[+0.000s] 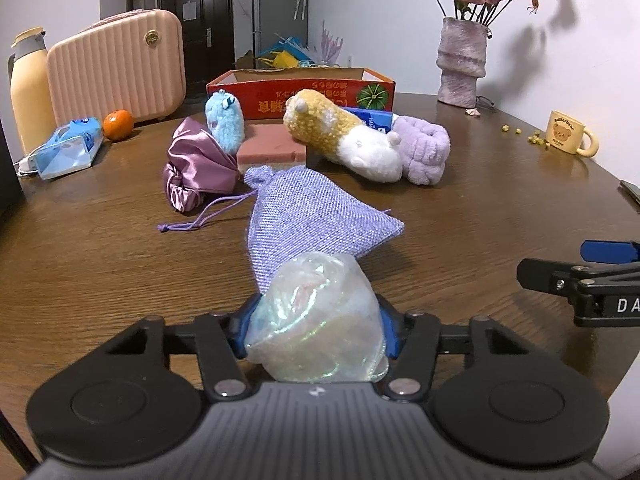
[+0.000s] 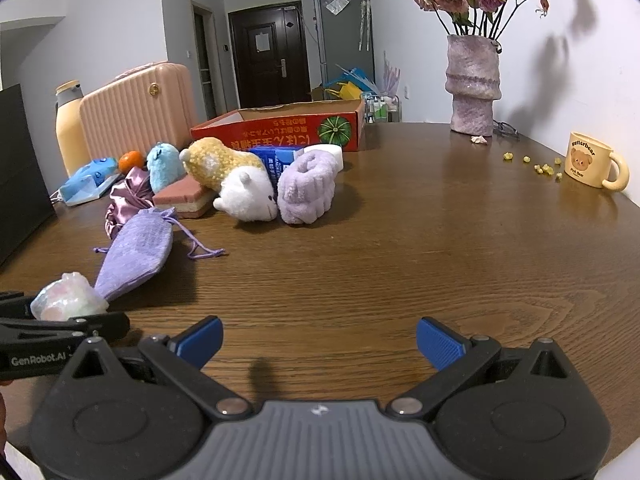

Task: Organize soft objects
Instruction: 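Lift the plastic bag with the left tool while the right tool grasps the lavender pouch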

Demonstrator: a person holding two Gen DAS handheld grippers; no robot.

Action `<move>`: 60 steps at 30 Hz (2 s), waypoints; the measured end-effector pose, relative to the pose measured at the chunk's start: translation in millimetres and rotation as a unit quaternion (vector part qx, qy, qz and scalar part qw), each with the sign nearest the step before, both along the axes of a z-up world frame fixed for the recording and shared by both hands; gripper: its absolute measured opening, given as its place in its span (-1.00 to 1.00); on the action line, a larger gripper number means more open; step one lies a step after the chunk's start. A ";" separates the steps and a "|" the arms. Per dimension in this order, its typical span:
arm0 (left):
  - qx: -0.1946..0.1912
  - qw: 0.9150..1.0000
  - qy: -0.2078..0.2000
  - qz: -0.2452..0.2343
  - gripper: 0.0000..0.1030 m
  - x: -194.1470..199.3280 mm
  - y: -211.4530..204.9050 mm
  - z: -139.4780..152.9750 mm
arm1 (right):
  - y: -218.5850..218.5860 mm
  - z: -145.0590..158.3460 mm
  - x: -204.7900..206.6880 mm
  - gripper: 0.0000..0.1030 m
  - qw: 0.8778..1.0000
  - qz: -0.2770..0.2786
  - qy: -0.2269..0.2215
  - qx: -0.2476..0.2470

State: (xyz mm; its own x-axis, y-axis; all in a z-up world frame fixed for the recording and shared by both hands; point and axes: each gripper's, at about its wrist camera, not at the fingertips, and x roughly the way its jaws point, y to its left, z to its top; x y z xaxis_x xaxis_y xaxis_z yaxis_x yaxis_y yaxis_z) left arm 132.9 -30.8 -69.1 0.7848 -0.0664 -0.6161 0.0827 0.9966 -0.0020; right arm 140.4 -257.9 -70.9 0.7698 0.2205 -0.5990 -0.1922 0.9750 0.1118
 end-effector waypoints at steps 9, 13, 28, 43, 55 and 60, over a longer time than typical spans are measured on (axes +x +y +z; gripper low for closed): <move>-0.007 1.000 -0.013 -0.011 -0.02 -8.2 1.6 4.8 | 3.0 2.3 -3.5 1.00 1.000 0.003 -0.003 -0.002; -0.012 1.000 -0.022 -0.014 -0.02 -12.4 3.4 8.3 | 4.2 3.6 -5.2 1.00 1.000 0.003 -0.004 -0.004; -0.014 0.999 -0.051 -0.006 -0.02 -22.4 19.0 21.2 | 20.3 16.0 -7.2 1.00 1.000 0.016 -0.016 -0.013; -0.018 0.997 -0.071 0.011 -0.02 -21.3 50.2 31.4 | 52.0 28.7 -2.8 1.00 0.999 0.036 -0.028 -0.026; -0.026 0.996 -0.080 0.030 -0.02 -15.1 80.8 34.7 | 83.2 35.3 7.8 1.00 0.997 0.053 -0.031 -0.035; -0.027 0.996 -0.081 0.037 -0.02 -10.6 91.3 35.8 | 97.1 36.4 13.8 1.00 0.997 0.062 -0.030 -0.040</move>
State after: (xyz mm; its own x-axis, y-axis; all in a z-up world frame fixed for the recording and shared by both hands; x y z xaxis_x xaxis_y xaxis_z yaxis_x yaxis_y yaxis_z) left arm 122.3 60.4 -33.4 0.8776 -0.0343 -0.4781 0.0131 0.9988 -0.0474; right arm 154.2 -160.8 -34.5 0.7749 0.2702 -0.5714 -0.3161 0.9485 0.0200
